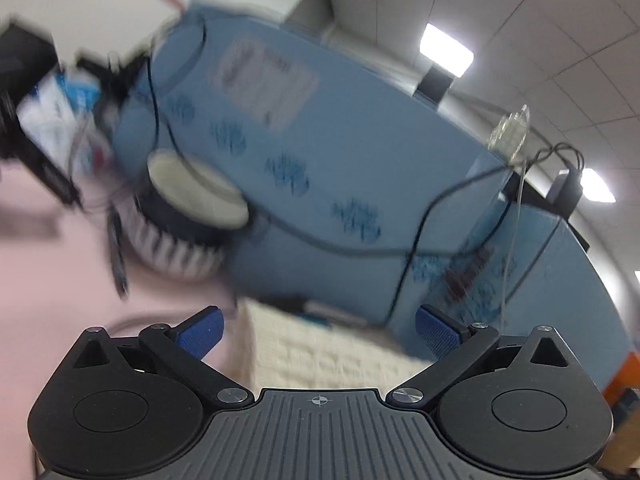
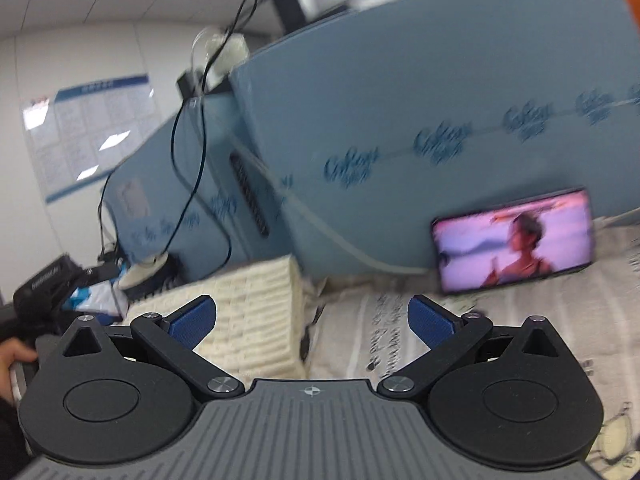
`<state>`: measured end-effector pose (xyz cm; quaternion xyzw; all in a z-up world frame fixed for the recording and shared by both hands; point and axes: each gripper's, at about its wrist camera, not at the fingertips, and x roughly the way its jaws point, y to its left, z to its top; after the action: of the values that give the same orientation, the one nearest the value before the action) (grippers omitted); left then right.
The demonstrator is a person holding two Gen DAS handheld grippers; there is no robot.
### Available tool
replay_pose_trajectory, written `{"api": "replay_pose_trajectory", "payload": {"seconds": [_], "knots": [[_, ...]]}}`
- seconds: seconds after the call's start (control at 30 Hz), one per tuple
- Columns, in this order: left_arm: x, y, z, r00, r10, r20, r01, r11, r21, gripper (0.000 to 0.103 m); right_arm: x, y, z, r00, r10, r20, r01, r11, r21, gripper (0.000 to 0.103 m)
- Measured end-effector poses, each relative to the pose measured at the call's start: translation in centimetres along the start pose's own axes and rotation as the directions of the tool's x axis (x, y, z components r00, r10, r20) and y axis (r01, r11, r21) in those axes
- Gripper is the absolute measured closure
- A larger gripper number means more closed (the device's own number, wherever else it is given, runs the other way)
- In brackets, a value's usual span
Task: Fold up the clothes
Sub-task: 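Grasp the cream sweater edge with the left gripper while the right gripper grasps it too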
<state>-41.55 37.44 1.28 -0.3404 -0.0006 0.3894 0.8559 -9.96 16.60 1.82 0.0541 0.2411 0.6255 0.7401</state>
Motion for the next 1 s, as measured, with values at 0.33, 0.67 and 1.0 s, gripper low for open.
{"api": "replay_pose_trajectory", "payload": {"seconds": [0.33, 0.67, 1.0], "knots": [[-0.1, 0.6, 0.0, 0.906, -0.422, -0.011, 0.418, 0.901, -0.115, 0.0, 8.0, 0.1, -0.6, 0.969, 0.152, -0.193, -0.13, 0.984, 0.119, 0.0], [0.5, -2.5, -1.1, 0.993, -0.114, -0.031, 0.117, 0.985, 0.126, 0.072, 8.9, -0.2, -1.1, 0.968, 0.16, -0.195, -0.127, 0.977, 0.172, 0.037], [-3.1, -5.4, -1.7, 0.98, -0.172, 0.1, 0.138, 0.95, 0.28, 0.086, 5.0, -1.3, 0.0, 0.969, 0.23, -0.087, -0.207, 0.953, 0.219, 0.085]]}}
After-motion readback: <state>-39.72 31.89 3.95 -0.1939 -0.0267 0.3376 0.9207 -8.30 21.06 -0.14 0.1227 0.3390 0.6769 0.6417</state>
